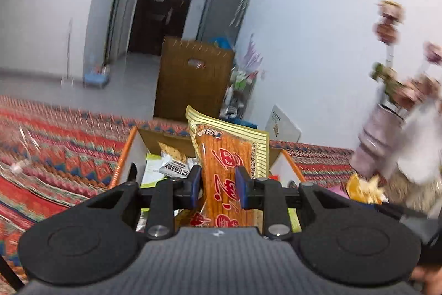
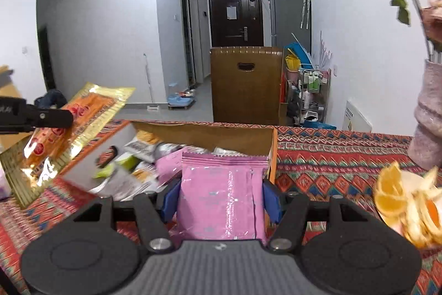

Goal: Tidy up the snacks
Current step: 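Carry both snacks into the cardboard box and open both tools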

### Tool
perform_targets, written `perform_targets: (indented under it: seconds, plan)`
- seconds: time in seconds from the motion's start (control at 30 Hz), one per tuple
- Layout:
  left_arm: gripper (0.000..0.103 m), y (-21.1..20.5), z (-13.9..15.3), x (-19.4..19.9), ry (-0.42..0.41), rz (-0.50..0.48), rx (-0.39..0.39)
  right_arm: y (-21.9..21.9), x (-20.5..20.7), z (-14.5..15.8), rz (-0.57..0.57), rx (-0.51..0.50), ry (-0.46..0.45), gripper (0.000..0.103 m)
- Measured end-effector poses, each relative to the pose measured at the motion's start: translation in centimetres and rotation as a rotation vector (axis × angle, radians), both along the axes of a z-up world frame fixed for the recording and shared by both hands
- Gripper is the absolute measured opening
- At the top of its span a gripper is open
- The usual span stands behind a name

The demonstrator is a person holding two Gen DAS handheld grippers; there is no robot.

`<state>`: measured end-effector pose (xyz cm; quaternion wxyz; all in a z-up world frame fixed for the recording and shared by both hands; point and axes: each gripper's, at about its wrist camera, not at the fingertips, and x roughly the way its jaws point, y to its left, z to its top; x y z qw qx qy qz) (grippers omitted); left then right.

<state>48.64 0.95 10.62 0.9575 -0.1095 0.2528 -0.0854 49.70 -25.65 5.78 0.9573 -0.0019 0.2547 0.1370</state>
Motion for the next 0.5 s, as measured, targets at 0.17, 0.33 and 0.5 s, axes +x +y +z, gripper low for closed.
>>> perform_targets:
  seconds: [0.17, 0.33, 0.5]
  plan:
    - [0.027, 0.1, -3.2, 5.9, 0.057, 0.066, -0.045, 2.2, 5.6, -2.5, -0.015, -0.052, 0.048, 0.061]
    - [0.027, -0.7, -7.1, 9.5, 0.113, 0.059, -0.066, 3.0, 7.7, -5.1, -0.026, -0.077, 0.096, 0.061]
    - [0.030, -3.5, -10.3, 9.8, 0.134, 0.043, 0.075, 4.2, 7.7, -5.4, 0.033, -0.148, 0.143, 0.061]
